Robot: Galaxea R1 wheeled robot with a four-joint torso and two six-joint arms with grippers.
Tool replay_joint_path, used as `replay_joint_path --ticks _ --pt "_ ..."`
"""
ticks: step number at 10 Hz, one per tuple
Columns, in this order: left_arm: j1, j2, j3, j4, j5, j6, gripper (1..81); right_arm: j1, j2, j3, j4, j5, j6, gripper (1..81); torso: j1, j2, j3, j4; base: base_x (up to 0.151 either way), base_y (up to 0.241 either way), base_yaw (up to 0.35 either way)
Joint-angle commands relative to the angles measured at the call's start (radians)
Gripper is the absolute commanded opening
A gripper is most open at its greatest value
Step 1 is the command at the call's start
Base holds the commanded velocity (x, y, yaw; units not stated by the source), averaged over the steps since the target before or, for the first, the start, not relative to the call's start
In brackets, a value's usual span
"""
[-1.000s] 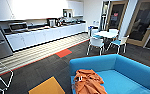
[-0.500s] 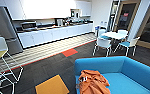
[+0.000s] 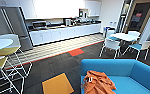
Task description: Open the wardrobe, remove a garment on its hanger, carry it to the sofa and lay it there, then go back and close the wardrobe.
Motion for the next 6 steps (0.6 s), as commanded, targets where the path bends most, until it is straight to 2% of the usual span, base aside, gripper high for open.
replay_joint_path --ticks 1,6 --pt "-0.034 -0.007 0.004 -0.007 0.055 0.01 81.1 0.036 0.006 0.007 -0.006 -0.058 -0.001 81.1 0.001 0.0 0.0 0.0 0.0 0.0 0.197" --pt "-0.028 -0.006 0.004 -0.005 0.056 0.011 81.1 0.029 0.006 0.004 -0.004 -0.059 -0.001 81.1 0.001 0.0 0.0 0.0 0.0 0.0 0.201"
